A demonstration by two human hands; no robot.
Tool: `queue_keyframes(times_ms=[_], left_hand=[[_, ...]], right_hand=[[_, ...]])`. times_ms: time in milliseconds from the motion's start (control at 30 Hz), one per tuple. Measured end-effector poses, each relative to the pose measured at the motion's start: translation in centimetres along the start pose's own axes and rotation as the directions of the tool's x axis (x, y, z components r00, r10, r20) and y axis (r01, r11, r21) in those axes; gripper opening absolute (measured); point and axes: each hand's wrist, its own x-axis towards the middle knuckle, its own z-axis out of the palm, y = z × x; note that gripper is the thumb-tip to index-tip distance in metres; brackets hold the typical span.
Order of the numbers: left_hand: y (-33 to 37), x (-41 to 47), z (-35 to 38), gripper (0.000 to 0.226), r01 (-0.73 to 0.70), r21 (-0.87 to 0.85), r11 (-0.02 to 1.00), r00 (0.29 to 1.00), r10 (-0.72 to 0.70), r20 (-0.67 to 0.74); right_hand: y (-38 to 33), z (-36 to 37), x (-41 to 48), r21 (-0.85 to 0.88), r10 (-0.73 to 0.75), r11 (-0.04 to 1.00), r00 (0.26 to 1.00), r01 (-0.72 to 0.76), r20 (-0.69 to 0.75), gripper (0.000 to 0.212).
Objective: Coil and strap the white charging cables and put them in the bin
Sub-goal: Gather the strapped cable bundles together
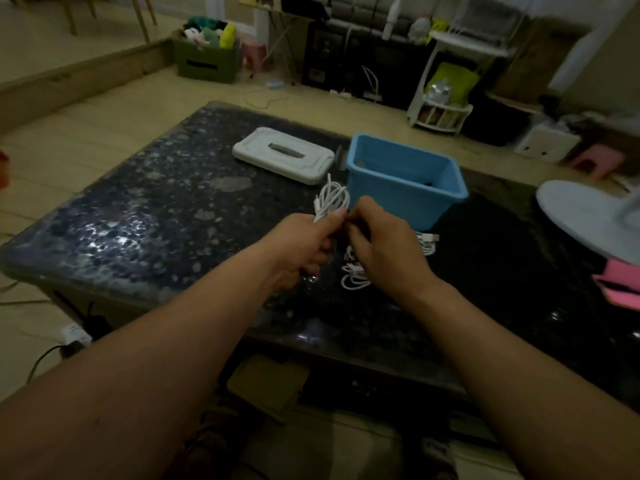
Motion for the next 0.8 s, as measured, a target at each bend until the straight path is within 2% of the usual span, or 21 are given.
queue_keyframes(times_ms=[67,200,400,467,533,600,700,800], left_hand=[[-0.1,-0.1,1.2,0.027,-0.016,0.007,1.0,1.0,0.016,0.022],[-0.3,-0.1,3.4,0.02,-0.027,0.019,0.999,0.999,0.027,0.035],[-0.1,0.3,6.5,0.022,0.119,-0.092,0.989,0.979,-0.101,0.179],[0.1,0.5,7.1,0.019,0.107,-0.114,0.988,0.978,-0.084,0.189],[0.0,0.9,7.3,0.016,0.052,-0.11,0.993,0.987,-0.033,0.16],[-0.3,1.5,7.1,0.013,-0.006,-0.061,0.998,0.99,0.014,0.138],[-0.8,2.1,7.2,0.014,-0.077,0.093,0.993,0.989,0.064,0.135],[-1.1,2.7,7.9,0.021,-0.11,0.16,0.981,0.993,0.1,0.069]], right_hand=[[1.0,-1.1,-1.3,0.038,0.073,0.997,0.997,-0.072,-0.02,0.02],[2.6,-2.7,-3.3,0.305,0.245,0.921,0.969,-0.243,0.032,0.011],[4.2,-4.1,-4.3,0.329,0.21,0.929,0.974,-0.172,-0.083,0.009],[4.7,-4.6,-4.6,0.336,0.212,0.926,0.973,-0.171,-0.09,0.005],[5.2,-5.0,-4.7,0.393,0.267,0.888,0.964,-0.241,-0.013,0.003],[5.9,-5.4,-4.6,0.487,0.383,0.775,0.912,-0.404,0.147,0.003],[6.6,-5.8,-4.7,0.601,0.485,0.513,0.785,-0.613,0.386,0.011],[6.5,-6.6,-4.5,0.752,0.516,0.273,0.751,-0.6,0.412,0.008]])
